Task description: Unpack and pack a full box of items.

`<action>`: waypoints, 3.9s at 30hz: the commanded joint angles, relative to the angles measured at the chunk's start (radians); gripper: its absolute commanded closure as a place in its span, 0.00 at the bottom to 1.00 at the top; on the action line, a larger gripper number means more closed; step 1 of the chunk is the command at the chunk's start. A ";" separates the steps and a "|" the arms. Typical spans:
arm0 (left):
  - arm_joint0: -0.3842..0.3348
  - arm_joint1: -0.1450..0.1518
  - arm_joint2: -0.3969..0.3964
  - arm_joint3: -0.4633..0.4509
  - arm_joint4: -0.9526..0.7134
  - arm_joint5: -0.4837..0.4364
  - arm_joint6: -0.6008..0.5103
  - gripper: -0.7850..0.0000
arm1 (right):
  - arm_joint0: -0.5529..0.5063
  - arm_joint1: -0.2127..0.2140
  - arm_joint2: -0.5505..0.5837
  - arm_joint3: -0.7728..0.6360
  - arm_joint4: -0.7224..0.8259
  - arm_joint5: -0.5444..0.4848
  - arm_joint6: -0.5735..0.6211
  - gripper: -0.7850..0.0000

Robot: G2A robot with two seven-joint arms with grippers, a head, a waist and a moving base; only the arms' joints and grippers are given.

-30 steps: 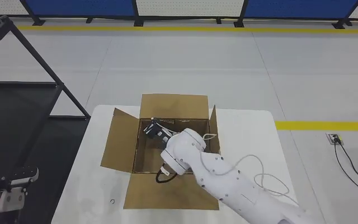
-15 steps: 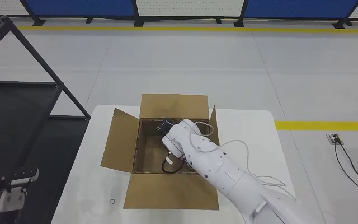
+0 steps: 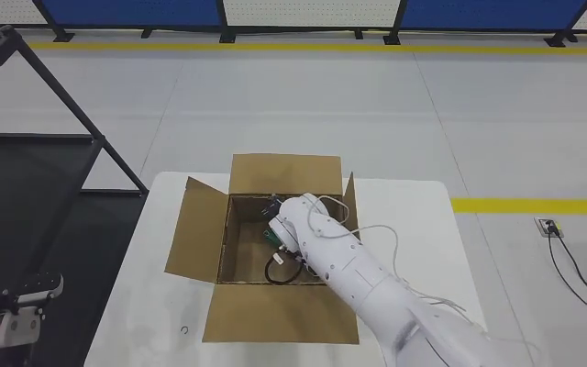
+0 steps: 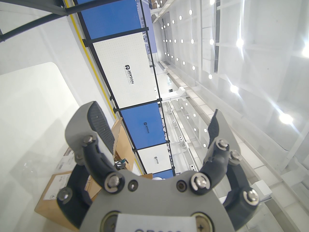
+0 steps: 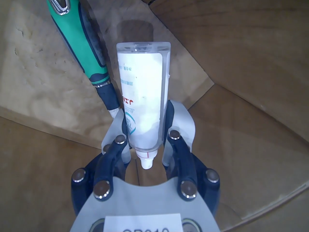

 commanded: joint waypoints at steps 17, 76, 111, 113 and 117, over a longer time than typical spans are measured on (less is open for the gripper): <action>0.000 0.000 0.000 0.000 0.000 0.000 0.000 0.00 | 0.043 -0.020 0.057 0.014 0.040 -0.055 -0.065 0.54; -0.329 0.051 0.189 0.273 0.320 -0.050 -0.444 0.00 | -0.821 0.328 1.127 -1.475 0.426 0.083 -0.089 0.00; -0.377 0.055 0.572 0.219 0.553 0.008 -0.492 0.00 | -0.601 0.366 0.902 -0.971 0.780 -0.011 -0.068 0.00; -0.387 0.054 0.592 0.228 0.563 0.015 -0.492 0.00 | -0.600 0.367 0.888 -0.947 0.789 -0.019 -0.079 0.00; -0.402 0.054 0.623 0.246 0.583 0.025 -0.491 0.00 | -0.594 0.369 0.865 -0.905 0.801 -0.036 -0.099 0.00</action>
